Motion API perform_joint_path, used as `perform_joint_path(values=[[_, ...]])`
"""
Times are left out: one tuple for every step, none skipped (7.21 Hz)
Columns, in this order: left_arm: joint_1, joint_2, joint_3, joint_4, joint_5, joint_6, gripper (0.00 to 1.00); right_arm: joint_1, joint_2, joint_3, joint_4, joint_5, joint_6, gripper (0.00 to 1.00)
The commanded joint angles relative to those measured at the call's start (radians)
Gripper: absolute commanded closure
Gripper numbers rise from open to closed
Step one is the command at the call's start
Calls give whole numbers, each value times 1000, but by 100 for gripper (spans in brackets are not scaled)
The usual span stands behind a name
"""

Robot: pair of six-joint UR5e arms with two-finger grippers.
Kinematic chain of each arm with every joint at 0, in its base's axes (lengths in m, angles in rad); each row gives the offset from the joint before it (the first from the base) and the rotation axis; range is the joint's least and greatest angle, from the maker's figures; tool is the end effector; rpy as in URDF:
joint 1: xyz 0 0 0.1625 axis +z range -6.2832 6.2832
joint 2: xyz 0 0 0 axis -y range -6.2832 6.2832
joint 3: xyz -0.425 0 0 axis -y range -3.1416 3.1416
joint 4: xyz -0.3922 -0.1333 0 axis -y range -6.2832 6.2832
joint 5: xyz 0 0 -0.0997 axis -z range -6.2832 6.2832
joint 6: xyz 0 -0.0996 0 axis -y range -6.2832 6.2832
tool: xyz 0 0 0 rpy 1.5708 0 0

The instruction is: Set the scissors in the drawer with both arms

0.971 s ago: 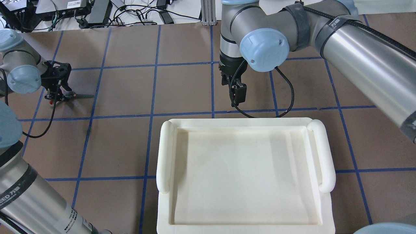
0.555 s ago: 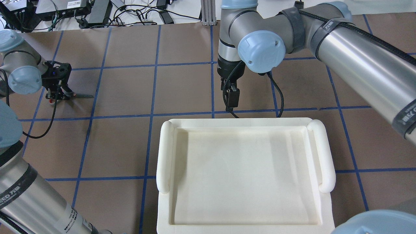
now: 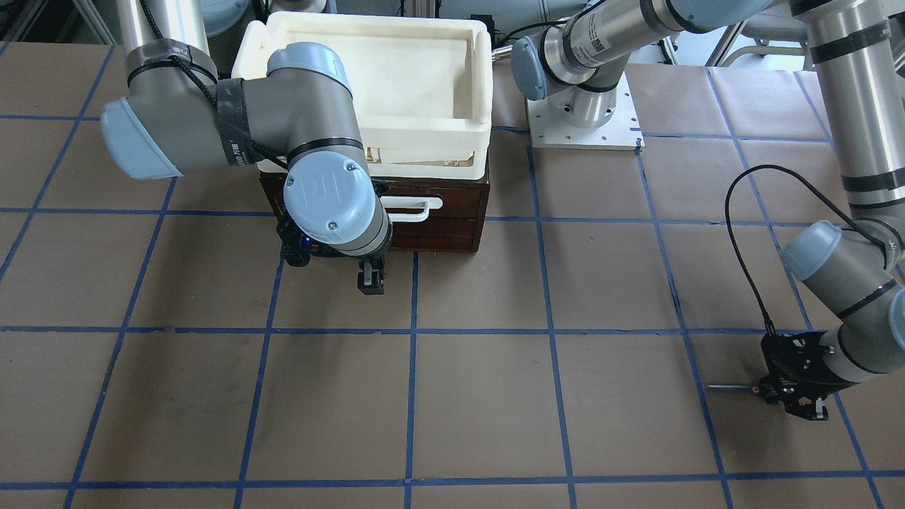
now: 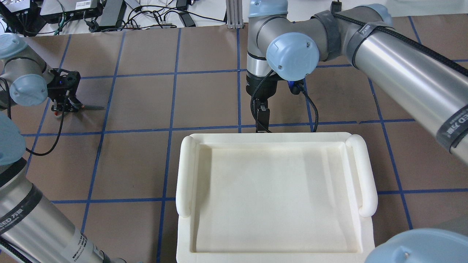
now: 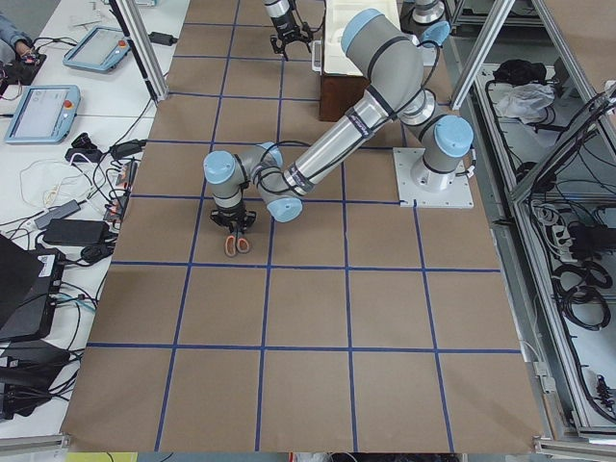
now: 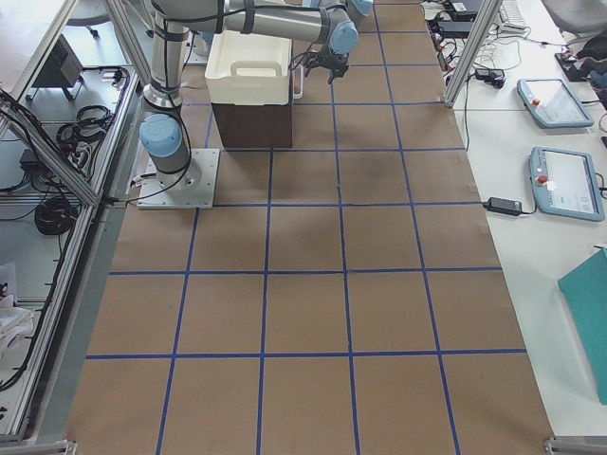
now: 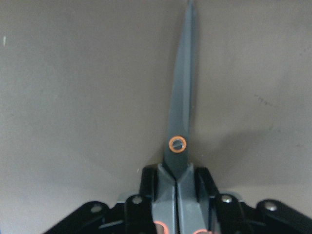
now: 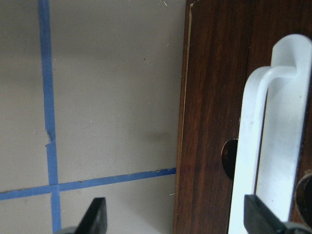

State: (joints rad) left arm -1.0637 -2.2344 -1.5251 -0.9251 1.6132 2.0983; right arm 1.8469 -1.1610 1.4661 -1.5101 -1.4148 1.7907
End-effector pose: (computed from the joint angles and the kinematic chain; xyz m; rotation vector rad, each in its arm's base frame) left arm 0.2193 -0.6605 0.1734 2.2159 2.1724 0.0520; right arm 0.3071 -0.5380 0.3070 -2.0020 -2.0573 -0.4645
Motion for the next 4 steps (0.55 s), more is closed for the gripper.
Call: perform_joint_path(values=[[-4, 18, -1, 0, 2, -3, 100, 0, 1, 3, 36, -4, 7, 0], [-10, 36, 0, -3, 2, 5, 100, 0, 1, 8, 44, -19, 15, 0], [-15, 60, 0, -12, 1, 5, 100, 0, 3, 10, 44, -22, 15, 0], [-22, 100, -1, -46, -6, 3, 100, 0, 3, 13, 42, -21, 13, 0]])
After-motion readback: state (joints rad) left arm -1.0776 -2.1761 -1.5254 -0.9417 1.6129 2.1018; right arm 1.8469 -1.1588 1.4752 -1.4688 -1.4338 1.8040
